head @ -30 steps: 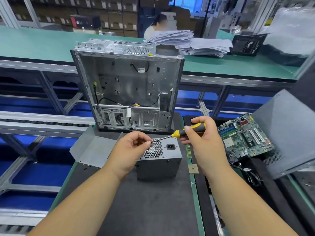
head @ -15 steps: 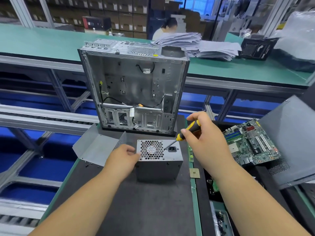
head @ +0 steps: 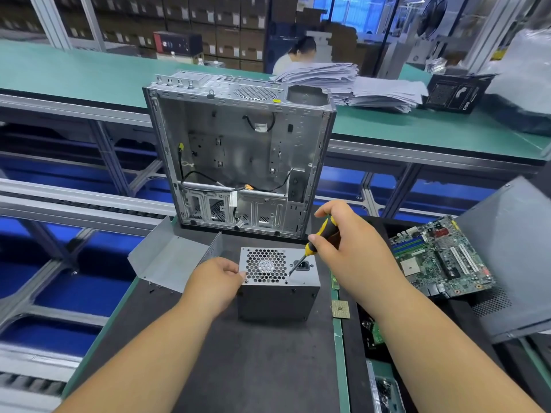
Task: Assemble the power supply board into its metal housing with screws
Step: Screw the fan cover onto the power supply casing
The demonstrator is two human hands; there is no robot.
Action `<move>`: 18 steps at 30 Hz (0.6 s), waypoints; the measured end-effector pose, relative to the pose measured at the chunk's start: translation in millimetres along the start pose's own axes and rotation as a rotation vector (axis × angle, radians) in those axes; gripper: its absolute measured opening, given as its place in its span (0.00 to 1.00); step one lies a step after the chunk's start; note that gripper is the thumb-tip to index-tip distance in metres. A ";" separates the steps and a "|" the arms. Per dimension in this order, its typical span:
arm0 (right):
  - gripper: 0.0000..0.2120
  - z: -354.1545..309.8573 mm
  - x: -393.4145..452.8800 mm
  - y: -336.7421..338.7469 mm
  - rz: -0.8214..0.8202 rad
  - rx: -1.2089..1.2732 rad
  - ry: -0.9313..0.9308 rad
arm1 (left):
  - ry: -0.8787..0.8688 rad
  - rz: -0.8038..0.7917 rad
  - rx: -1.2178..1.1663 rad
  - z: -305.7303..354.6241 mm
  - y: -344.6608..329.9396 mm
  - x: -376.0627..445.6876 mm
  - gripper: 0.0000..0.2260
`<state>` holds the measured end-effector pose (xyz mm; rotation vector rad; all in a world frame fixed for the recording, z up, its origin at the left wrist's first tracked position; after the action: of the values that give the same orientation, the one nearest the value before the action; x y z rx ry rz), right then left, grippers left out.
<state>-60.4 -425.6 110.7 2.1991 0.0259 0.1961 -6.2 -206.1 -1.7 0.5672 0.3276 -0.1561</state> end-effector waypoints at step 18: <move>0.12 -1.4 4.2 -7.2 -0.038 -0.031 -0.010 | 0.058 -0.280 -0.356 -2.8 -5.0 18.6 0.06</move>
<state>-56.1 -419.8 106.3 2.1668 0.0592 0.1635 9.3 -209.8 -12.9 0.1713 0.4793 -0.3438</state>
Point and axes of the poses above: each hand's wrist, its own x-axis towards the middle knuckle, its own y-axis out of the back of the hand, z = x × y, the point moved 1 cm from there along x, towards the middle knuckle, and after that the axes turned 10 degrees about -z, right-handed, at the moved point
